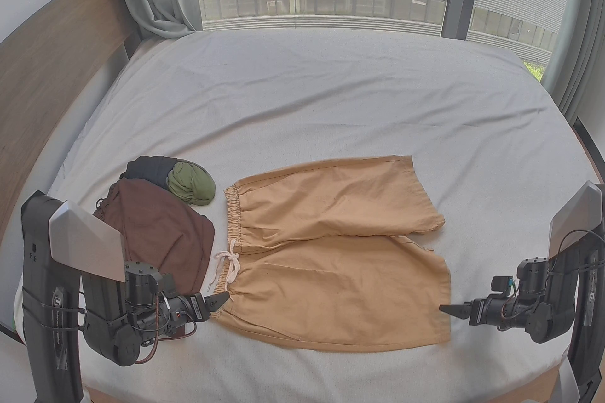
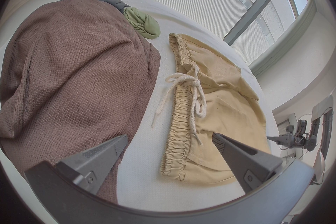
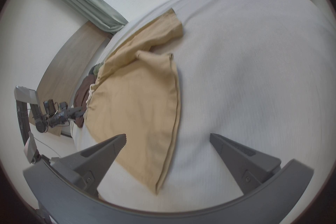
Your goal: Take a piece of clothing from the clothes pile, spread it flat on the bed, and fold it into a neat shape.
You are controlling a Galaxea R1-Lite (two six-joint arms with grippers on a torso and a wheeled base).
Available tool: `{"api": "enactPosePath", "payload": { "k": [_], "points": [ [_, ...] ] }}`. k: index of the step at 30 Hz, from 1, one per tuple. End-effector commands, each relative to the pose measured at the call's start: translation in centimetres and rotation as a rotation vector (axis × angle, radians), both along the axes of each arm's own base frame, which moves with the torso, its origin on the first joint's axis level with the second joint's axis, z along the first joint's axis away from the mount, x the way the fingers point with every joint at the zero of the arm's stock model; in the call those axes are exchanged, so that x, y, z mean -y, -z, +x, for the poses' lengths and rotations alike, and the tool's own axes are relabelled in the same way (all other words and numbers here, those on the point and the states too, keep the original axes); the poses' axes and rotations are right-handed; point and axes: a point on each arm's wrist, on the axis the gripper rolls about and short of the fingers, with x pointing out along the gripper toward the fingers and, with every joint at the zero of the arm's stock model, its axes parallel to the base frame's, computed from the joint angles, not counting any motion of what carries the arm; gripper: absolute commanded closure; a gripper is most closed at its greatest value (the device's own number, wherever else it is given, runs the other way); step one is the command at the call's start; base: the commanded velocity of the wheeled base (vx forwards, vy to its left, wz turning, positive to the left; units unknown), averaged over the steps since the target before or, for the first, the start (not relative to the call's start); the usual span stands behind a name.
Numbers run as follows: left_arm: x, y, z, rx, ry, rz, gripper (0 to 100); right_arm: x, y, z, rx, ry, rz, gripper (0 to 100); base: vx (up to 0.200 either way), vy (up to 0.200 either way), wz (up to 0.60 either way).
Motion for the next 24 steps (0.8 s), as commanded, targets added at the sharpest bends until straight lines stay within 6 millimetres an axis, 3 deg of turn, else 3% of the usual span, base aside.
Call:
{"api": "enactPosePath", "payload": {
  "k": [1,12,24],
  "points": [
    [0.1,0.0,0.0,0.000,0.005,-0.002,0,0.7,-0.2,2.7,0.094,0.033,0.018,0,0.000,0.000,0.00],
    [0.2,0.0,0.3,0.013,0.004,-0.006,0,-0.6,-1.3,8.0,0.180,0.077,0.196,0,0.000,0.000,0.00],
    [0.4,-0.1,0.3,0.015,0.009,-0.008,0,-2.1,0.0,9.8,0.167,0.046,0.224,0,0.000,0.000,0.00]
  ]
}}
